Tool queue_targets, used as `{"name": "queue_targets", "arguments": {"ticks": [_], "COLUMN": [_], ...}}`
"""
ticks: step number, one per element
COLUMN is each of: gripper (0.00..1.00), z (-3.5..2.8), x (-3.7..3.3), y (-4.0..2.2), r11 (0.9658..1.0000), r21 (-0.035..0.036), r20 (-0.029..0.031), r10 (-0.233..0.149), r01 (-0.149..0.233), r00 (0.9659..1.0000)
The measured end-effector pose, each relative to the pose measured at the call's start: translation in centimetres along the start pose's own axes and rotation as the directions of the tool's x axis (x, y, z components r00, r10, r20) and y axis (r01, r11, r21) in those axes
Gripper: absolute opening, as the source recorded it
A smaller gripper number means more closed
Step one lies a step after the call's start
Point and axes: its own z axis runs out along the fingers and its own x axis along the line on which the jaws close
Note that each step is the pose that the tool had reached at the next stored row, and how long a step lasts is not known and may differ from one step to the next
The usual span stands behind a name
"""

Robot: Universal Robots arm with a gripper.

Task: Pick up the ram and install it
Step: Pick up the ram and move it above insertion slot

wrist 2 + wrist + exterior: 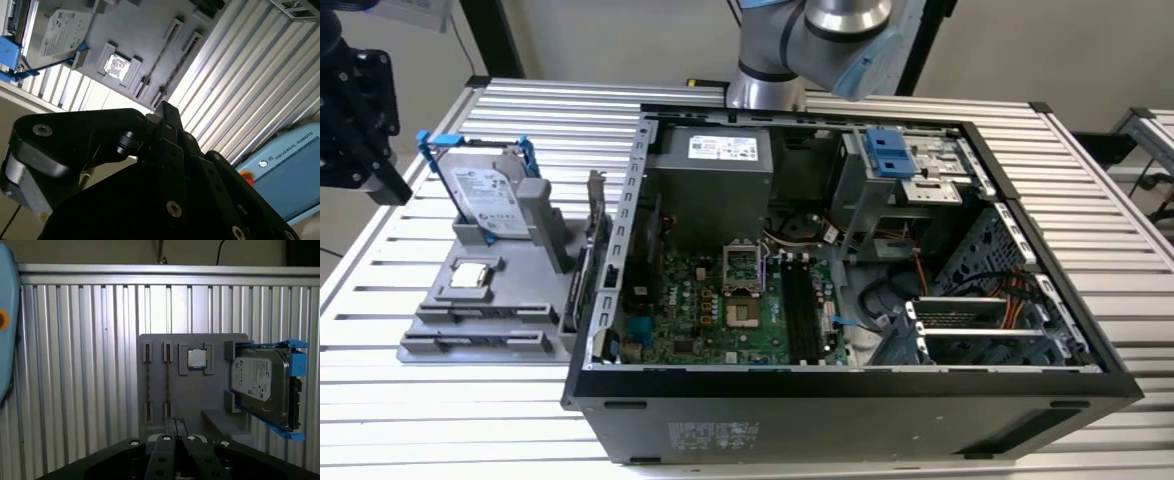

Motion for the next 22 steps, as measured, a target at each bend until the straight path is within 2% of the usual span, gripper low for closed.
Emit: {"name": "queue_targets", "arguments": {"ticks": [4, 15, 16, 22], "gripper": [0.00, 0.00, 1.00, 1.00], "z": [0.11, 0.15, 0.15, 0.17], "x": [0.01, 0.01, 0.01, 0.01], "y": [0.00, 0.00, 0.00, 0.00], "r11": [0.9990, 0.9989, 0.9989, 0.9989], "r21": [-0.0031, -0.0032, -0.0032, -0.0032], "r20": [0.0001, 0.0002, 0.0001, 0.0002], "r10": [-0.045, -0.046, -0.046, -0.046], "r01": [0.045, 0.046, 0.046, 0.046], "r00": [0.9990, 0.9989, 0.9989, 0.9989]}}
